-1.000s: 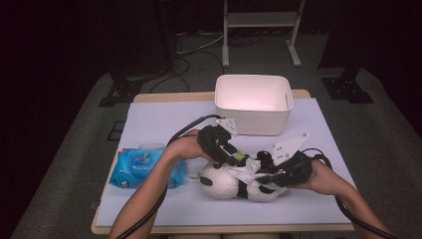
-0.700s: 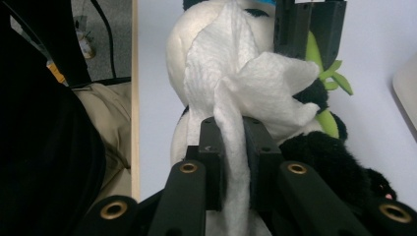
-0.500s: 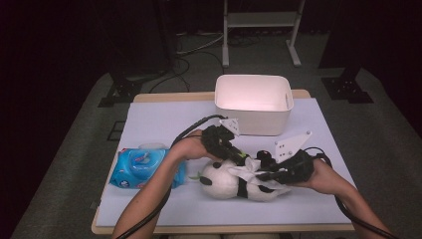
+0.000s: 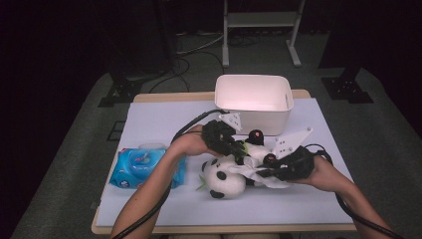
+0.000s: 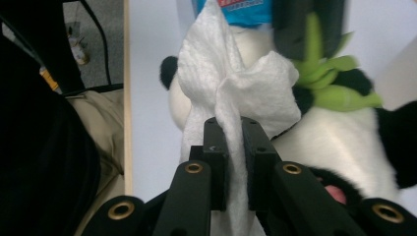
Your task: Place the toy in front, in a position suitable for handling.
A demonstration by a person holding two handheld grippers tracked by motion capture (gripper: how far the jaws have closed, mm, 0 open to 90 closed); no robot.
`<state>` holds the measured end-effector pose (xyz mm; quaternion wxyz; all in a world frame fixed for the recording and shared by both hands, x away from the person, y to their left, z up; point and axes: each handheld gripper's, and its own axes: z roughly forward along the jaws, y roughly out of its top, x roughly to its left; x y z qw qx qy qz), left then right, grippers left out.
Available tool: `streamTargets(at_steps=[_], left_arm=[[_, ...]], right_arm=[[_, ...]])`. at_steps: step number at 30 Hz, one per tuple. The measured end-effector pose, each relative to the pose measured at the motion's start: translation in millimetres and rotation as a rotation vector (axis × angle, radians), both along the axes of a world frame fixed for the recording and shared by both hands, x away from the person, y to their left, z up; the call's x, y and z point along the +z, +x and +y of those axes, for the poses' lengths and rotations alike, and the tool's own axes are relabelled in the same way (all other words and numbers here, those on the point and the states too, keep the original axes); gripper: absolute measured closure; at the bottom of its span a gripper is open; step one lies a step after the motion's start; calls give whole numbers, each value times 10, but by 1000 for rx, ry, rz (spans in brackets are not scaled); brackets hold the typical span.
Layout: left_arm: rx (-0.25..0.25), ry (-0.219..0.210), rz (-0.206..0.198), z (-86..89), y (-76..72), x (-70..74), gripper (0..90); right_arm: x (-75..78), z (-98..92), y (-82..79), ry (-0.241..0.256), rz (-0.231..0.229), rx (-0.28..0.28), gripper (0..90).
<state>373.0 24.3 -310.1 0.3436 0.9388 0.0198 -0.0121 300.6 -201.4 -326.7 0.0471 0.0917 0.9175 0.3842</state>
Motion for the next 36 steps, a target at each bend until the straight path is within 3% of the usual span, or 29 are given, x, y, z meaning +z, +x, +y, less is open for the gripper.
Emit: streamTargets(at_steps=[2,6,9,11,16,20,28,36], left_arm=[[-23,-10,27,-28,-26,-44,768],[-65,-7,31,-72,-89,-85,759],[-64,-11,29,-82,-122,-89,756],[-73,-10,28,-87,-145,-91,754],[-63,-13,18,-79,-155,-73,755],[-44,-22,-4,-46,-140,-39,757],[-51,-30,-11,-69,-160,2,762],[-52,-32,4,-65,-180,-29,745]], right_arm=[[2,-25,10,5,2,-11,822],[63,-92,11,21,-25,-36,821],[129,-157,57,29,-47,-72,821],[150,-213,148,16,-56,-122,821],[63,-224,264,-37,-50,-161,820],[-61,-195,272,-76,-13,-139,820],[-138,-191,197,-52,44,-87,819],[-204,-142,121,-59,60,-65,815]])
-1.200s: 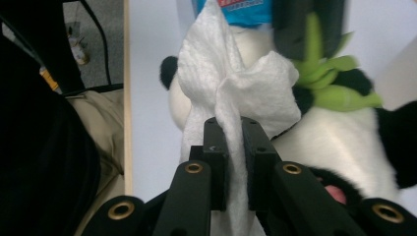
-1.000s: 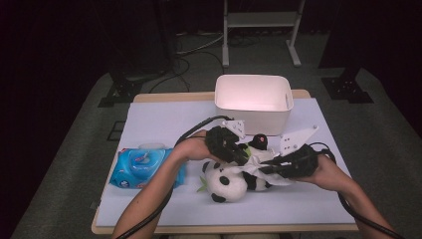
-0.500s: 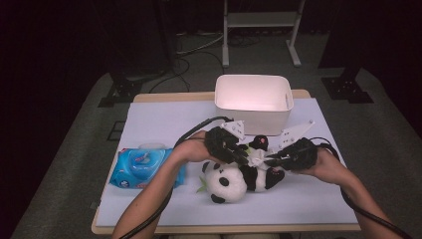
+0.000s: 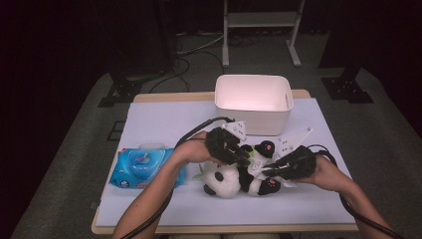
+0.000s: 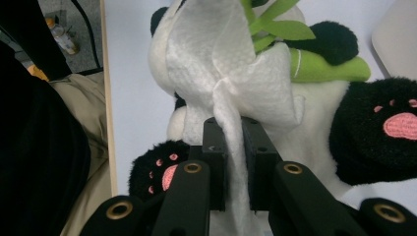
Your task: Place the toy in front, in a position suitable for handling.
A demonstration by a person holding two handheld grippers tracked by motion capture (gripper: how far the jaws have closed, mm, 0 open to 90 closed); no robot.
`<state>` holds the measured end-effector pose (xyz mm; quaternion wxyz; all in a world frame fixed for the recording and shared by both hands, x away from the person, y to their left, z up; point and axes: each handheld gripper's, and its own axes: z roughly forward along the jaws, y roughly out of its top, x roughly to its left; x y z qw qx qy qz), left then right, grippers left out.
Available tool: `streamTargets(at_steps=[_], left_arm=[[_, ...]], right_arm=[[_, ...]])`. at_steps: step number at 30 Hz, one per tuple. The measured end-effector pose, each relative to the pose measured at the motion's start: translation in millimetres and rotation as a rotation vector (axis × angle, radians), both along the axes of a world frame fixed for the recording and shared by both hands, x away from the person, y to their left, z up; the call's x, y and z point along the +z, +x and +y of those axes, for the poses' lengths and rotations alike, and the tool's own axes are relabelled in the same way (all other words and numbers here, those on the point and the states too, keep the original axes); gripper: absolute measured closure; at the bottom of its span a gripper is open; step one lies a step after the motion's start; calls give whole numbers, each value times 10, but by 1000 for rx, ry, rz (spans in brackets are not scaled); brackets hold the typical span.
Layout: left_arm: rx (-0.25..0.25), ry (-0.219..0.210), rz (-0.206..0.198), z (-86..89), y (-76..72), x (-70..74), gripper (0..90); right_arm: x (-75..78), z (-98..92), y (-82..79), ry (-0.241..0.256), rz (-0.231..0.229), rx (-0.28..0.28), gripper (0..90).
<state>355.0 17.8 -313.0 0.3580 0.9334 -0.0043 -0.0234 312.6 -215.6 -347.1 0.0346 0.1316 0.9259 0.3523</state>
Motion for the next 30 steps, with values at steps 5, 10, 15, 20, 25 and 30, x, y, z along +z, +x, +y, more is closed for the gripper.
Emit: streamTargets(at_steps=[5,10,15,20,25,30], left_arm=[[16,2,19,70,-7,-66,659],[42,-32,33,209,-27,-69,566],[81,-46,28,365,-46,-70,496],[116,-73,24,494,-59,-59,466],[137,-72,19,555,-68,-61,423],[151,-78,10,601,-81,-44,404]], right_arm=[[5,-92,29,23,-17,-36,814],[6,-236,12,15,-37,-88,814],[-23,-497,26,18,-33,-165,815],[-144,-813,52,24,-3,-263,815],[-370,-1036,75,-25,26,-366,758],[-511,-1105,67,-46,58,-390,635]])
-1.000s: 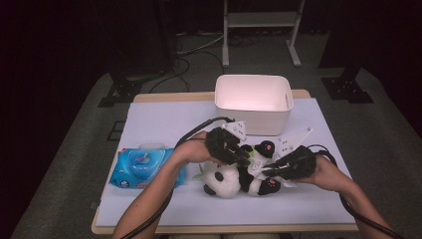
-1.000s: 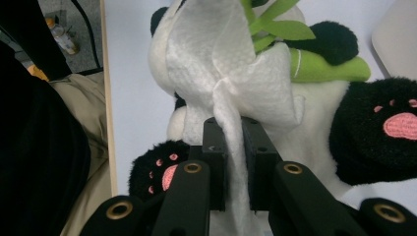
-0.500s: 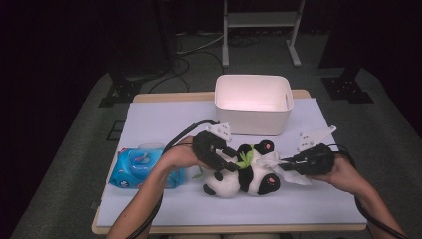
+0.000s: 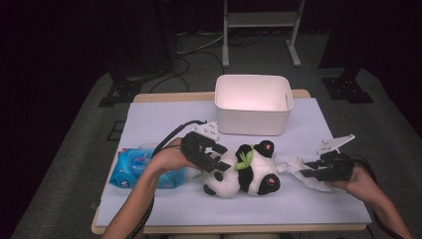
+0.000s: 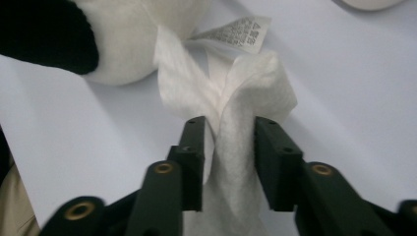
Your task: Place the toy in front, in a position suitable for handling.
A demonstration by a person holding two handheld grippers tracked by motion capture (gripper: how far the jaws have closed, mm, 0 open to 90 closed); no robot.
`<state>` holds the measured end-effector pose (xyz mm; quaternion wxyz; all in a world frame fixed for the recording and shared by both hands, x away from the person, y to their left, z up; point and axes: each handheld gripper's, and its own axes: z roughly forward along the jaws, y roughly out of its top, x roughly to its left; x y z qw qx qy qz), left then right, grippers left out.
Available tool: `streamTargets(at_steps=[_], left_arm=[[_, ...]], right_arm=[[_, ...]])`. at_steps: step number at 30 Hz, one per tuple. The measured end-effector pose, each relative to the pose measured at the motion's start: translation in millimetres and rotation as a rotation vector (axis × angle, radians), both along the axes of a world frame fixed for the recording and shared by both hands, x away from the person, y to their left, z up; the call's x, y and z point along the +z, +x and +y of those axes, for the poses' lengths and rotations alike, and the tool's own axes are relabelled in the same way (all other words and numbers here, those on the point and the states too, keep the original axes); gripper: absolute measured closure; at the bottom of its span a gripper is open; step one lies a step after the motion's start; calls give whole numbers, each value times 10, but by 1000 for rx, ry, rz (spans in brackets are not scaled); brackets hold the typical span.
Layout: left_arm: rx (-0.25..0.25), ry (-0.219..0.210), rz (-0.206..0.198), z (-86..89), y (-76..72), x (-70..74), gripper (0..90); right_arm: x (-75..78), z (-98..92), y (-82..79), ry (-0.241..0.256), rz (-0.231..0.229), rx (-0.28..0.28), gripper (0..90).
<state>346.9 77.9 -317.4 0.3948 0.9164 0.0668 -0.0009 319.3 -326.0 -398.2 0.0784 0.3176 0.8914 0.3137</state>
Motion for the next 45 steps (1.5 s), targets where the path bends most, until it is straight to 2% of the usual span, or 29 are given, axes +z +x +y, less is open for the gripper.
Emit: streamTargets(at_steps=[3,6,15,18,24,29,33,43,45], left_arm=[[8,4,-5,17,-2,2,391],[13,9,-6,30,0,-11,380],[46,-18,-8,128,12,-12,335],[60,-22,-10,169,11,-8,310],[94,-51,3,269,-15,-29,287],[110,-53,4,343,-33,-78,279],[123,-61,3,403,-58,-103,258],[166,-62,9,527,-113,-141,202],[157,-60,2,536,-137,-140,193]], right_arm=[[-33,-35,7,14,17,-19,554],[-27,-46,9,12,19,-26,523],[48,-97,24,44,6,-40,503],[108,-90,31,67,-1,-32,488],[232,-32,65,71,-23,-19,449],[309,13,137,90,-17,-16,401],[392,74,205,95,-20,-5,396],[678,297,385,58,-57,53,395],[731,347,426,53,-65,65,394]])
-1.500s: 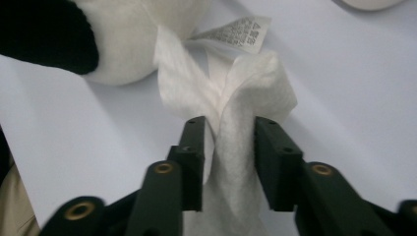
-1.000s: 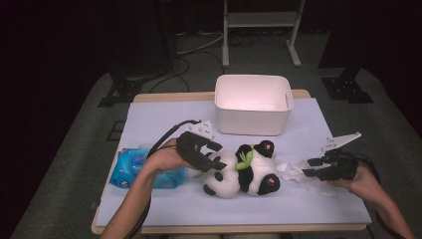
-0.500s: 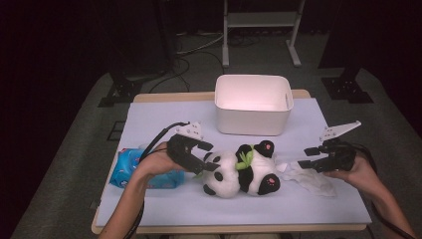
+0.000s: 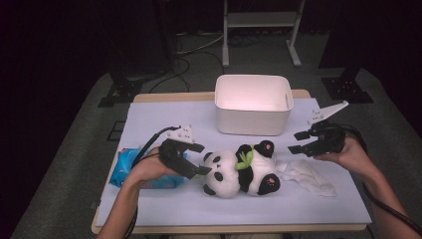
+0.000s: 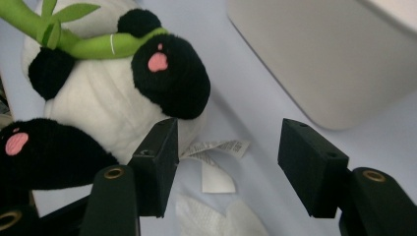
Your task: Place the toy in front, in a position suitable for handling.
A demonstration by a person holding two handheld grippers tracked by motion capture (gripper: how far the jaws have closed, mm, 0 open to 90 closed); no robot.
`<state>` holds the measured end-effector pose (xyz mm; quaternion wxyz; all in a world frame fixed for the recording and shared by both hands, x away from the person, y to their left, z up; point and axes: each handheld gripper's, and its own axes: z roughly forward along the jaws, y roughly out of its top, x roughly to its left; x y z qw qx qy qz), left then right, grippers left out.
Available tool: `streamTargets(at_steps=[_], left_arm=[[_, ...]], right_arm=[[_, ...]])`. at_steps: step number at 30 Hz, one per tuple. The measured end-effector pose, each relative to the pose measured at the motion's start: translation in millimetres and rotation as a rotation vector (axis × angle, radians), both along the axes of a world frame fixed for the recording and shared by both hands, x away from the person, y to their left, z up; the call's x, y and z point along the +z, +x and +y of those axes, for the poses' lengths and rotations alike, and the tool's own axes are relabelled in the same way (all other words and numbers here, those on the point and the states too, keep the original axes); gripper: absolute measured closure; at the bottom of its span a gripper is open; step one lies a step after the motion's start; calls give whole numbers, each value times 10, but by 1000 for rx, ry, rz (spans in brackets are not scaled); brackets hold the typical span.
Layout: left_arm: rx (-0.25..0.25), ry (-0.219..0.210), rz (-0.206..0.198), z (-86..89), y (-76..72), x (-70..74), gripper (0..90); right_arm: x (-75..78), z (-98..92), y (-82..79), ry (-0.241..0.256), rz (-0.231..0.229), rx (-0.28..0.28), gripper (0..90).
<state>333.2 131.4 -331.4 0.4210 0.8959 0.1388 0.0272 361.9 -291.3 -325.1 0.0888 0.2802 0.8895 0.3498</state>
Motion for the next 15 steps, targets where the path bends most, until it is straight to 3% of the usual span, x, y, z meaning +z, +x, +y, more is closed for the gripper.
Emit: streamTargets(at_steps=[15], left_arm=[[34,-7,-17,58,-16,-79,121]], right_arm=[[285,364,281,-27,-40,64,370]])
